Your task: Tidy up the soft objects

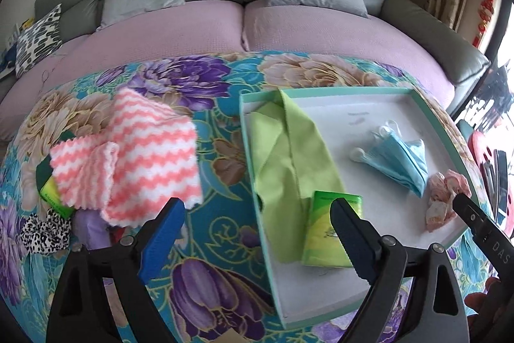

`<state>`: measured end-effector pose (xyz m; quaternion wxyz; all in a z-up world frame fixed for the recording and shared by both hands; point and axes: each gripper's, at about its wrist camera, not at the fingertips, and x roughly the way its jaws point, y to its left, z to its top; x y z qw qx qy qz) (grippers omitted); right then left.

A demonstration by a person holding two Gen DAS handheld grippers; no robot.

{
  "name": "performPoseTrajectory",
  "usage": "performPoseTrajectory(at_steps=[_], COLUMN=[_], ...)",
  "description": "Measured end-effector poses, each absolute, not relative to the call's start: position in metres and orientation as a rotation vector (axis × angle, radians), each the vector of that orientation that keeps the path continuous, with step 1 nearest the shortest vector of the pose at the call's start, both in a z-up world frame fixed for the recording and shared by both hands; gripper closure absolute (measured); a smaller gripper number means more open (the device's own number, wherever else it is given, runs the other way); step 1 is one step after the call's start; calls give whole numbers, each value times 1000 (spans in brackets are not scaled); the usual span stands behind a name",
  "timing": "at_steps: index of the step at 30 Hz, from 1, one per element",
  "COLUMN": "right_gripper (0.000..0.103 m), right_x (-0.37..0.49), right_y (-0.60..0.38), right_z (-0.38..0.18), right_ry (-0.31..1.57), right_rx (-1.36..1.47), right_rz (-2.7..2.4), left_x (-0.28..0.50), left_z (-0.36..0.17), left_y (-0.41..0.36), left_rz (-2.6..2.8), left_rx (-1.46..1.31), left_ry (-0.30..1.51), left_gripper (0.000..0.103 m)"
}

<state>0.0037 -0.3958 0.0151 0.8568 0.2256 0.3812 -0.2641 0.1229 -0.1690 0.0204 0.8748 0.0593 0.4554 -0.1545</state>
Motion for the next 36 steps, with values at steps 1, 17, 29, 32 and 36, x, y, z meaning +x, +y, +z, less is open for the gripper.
performPoseTrajectory(at_steps=[1, 17, 29, 32, 36], right_gripper=[10, 0, 0, 0, 0], right_x=[4, 30, 68, 75, 85], right_y=[-395, -345, -257, -237, -214], right_z=[16, 33, 33, 31, 28], right_ry=[802, 779, 816, 826, 836], right_rx=[467, 280, 168, 139, 125], right_rz=[-557, -529, -295, -254, -196], left_x=[125, 148, 149, 148, 147], left_z=[21, 25, 37, 37, 34], left_y=[-164, -62, 33, 55, 80], left_rz=[-309, -41, 153, 190, 212], left_rx=[115, 2, -115, -147, -203], left_ry=[952, 948, 931, 935, 945], left_gripper=[11, 11, 11, 11, 11])
